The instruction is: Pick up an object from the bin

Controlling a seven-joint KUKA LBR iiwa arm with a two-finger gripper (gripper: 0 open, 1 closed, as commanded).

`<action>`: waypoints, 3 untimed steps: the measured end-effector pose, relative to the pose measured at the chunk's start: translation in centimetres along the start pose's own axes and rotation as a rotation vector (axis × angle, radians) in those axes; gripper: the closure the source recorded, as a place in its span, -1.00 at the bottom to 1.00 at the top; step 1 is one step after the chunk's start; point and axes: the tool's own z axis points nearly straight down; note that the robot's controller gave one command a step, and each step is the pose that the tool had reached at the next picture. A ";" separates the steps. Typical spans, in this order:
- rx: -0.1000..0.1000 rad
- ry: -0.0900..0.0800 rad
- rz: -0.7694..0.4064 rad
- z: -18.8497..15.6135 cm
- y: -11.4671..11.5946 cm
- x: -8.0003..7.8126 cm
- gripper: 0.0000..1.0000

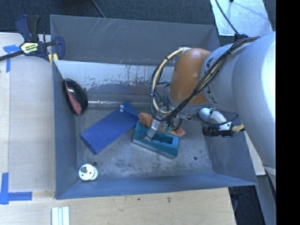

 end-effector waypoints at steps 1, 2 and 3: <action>0.000 0.000 0.000 0.0 0.0 0.0 1.00; 0.000 0.000 0.001 -0.4 0.0 0.1 1.00; -0.001 -0.020 0.000 -2.4 -0.2 0.0 1.00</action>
Offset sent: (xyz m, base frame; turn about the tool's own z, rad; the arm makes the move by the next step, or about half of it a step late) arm 0.0000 0.0000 0.1073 0.0000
